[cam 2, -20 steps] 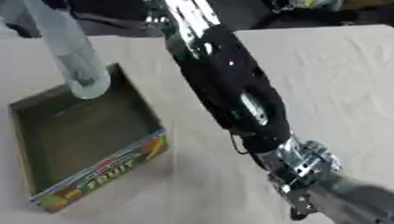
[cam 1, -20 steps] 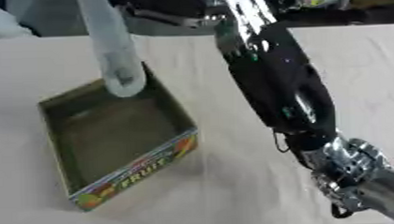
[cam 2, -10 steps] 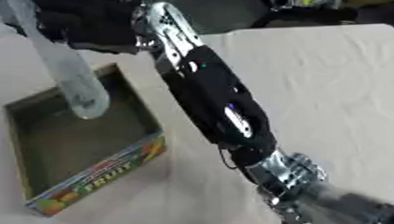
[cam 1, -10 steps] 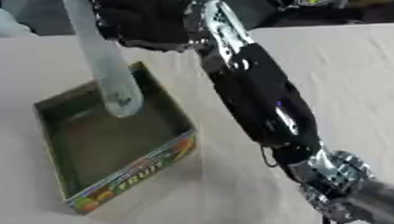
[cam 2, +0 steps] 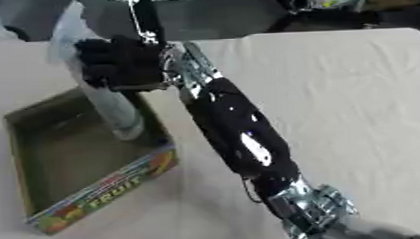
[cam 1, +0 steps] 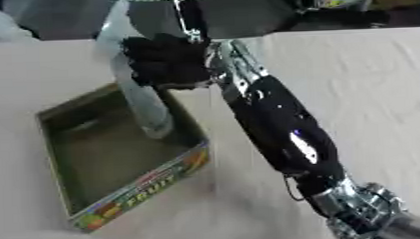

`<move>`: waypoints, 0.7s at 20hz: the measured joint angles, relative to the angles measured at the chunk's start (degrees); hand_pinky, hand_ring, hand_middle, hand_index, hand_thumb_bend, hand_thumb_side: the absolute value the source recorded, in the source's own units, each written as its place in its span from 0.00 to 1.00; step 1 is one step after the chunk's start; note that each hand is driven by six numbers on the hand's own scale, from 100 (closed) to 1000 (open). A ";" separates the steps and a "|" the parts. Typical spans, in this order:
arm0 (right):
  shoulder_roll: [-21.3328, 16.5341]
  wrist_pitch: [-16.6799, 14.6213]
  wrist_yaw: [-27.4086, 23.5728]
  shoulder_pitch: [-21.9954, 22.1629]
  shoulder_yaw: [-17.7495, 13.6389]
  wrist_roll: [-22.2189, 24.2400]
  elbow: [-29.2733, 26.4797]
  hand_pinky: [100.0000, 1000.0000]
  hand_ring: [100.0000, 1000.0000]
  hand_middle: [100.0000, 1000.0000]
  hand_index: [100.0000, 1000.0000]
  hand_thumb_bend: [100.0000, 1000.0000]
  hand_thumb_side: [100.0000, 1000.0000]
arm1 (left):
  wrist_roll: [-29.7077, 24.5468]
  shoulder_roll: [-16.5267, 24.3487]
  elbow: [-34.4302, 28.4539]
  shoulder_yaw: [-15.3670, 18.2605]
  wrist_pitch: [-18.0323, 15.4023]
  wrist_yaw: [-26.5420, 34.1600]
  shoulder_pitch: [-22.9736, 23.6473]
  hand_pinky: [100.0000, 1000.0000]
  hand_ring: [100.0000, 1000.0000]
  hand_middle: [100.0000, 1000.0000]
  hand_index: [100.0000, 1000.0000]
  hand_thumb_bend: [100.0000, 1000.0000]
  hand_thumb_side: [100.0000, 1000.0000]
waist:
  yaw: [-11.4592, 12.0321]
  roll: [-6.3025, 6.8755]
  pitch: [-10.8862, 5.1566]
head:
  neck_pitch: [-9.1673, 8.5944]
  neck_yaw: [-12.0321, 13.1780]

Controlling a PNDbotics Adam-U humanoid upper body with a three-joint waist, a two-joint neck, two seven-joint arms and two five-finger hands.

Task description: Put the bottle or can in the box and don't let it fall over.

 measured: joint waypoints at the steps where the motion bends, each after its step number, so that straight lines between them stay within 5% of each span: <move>1: 0.12 0.38 0.63 0.23 -0.22 0.12 0.50 0.00 0.00 0.01 0.97 0.78 1.00 | 0.00 0.00 0.00 0.00 0.00 -0.02 0.00 1.00 1.00 0.98 0.76 0.77 0.61 | -0.02 0.00 0.01 | 0.00 0.13; 14: 0.71 1.59 5.40 1.57 -1.83 0.38 4.30 0.00 0.00 0.00 0.96 0.76 1.00 | -0.11 0.00 0.00 -0.01 -0.02 -0.29 0.05 1.00 1.00 0.98 0.76 0.77 0.61 | -0.85 0.13 0.31 | -0.46 0.94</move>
